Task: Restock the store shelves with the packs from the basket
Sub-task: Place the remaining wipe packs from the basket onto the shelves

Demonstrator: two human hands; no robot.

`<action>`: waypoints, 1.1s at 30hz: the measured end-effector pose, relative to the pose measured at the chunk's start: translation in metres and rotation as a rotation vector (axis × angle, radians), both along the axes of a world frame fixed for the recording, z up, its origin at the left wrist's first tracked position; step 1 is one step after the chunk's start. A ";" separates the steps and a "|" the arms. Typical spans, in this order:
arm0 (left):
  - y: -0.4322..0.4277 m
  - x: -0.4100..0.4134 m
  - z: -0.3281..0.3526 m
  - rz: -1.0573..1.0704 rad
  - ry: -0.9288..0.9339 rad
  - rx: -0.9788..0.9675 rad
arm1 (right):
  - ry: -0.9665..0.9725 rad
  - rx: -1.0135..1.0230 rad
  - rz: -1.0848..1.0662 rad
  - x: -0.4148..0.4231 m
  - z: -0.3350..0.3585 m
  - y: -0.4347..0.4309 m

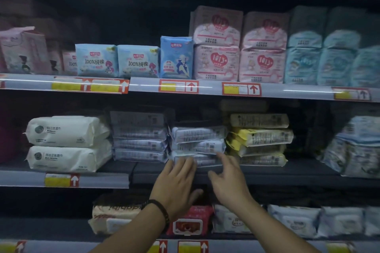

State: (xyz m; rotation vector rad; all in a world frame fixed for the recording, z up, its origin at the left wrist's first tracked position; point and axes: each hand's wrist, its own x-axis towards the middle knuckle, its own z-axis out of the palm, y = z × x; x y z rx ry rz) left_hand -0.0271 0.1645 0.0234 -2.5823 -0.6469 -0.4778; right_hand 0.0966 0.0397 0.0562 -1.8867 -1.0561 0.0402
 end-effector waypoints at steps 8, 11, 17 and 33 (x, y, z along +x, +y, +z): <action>-0.004 0.006 0.006 0.193 0.031 -0.052 | 0.107 -0.082 0.040 0.015 0.010 0.014; -0.005 0.012 0.007 0.231 0.032 -0.104 | 0.169 -0.082 0.023 0.021 0.010 0.020; -0.017 0.022 0.011 0.126 0.003 -0.049 | 0.500 0.131 0.021 0.024 0.004 0.026; -0.019 0.043 -0.003 0.001 0.136 -0.043 | 0.790 0.295 0.014 0.020 0.008 0.040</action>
